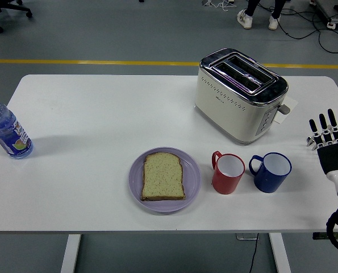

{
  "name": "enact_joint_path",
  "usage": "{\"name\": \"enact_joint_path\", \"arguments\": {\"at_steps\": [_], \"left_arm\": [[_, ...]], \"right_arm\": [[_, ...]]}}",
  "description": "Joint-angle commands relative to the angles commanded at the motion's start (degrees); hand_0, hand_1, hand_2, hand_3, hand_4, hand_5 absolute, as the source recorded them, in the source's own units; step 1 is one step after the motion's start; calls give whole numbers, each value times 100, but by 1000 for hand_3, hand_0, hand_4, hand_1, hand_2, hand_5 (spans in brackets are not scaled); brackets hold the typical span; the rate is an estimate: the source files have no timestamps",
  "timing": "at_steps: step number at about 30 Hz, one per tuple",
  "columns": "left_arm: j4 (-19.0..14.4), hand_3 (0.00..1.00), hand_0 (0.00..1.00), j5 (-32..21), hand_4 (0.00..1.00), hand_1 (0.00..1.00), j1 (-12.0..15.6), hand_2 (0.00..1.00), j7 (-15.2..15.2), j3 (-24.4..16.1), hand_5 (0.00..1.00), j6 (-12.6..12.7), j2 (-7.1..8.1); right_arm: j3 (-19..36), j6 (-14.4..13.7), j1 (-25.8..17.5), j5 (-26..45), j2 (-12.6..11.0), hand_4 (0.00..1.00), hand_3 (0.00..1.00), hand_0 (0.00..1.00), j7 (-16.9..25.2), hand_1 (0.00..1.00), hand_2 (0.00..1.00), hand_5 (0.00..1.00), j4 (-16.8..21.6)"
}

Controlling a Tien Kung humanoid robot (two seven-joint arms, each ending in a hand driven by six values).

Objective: Pick up the cup,pour liquid into bread,place the cup on the desk

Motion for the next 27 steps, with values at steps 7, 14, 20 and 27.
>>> {"name": "enact_joint_path", "arguments": {"at_steps": [7,14,20,27], "left_arm": [[-1,553,635,11,324,646,-16,657,0,-16,834,0,0],[-1,552,635,14,323,646,-28,657,1,-16,835,-3,1],[-3,552,635,10,323,646,-29,657,1,-24,835,-4,4],[-3,553,635,9,323,646,-30,657,0,-30,835,-3,2]], "right_arm": [[-5,-105,4,94,26,622,648,687,10,589,661,363,-35],[14,-173,11,104,33,621,645,686,-12,588,660,366,-45],[5,-248,6,157,41,619,642,682,-14,582,659,365,-62],[-7,-263,5,209,46,617,640,676,-11,577,656,364,-75]]}}
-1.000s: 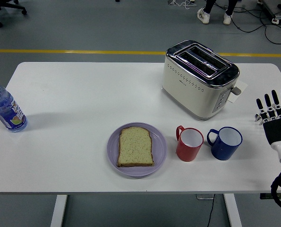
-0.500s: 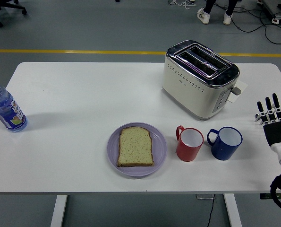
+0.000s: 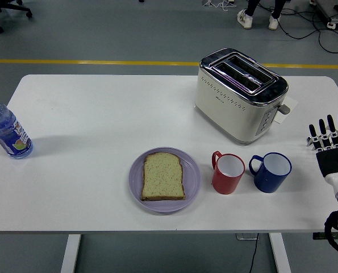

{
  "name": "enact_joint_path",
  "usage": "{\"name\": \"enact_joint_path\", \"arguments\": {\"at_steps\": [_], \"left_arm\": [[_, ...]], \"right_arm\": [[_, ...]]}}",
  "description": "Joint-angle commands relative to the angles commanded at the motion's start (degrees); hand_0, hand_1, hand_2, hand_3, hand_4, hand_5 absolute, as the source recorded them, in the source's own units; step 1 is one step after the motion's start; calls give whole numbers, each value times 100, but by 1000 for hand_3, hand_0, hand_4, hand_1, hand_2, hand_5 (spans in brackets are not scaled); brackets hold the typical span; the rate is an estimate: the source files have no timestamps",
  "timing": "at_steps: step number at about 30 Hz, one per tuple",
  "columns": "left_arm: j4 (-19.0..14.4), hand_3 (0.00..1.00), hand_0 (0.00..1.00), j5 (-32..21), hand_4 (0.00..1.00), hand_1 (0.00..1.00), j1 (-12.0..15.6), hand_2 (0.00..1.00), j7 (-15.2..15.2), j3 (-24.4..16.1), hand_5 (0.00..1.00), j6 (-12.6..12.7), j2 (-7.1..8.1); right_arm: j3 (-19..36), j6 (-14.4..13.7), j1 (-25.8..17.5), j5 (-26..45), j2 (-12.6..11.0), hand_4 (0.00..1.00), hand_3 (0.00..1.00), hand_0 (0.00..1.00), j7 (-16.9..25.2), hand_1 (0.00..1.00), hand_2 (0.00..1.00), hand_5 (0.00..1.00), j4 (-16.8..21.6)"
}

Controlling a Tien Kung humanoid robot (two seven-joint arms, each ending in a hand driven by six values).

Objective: Pick up the cup,pour liquid into bread,place the cup on the desk

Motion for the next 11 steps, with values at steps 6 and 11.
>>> {"name": "enact_joint_path", "arguments": {"at_steps": [6,11], "left_arm": [[0,554,635,2,323,646,-3,657,-2,1,835,1,-1],[-1,554,635,6,323,646,-4,657,-2,5,835,0,-2]], "right_arm": [[8,-16,-8,80,5,615,636,668,11,571,650,362,-14],[20,-22,-7,128,7,615,636,668,18,571,650,362,-24]]}}
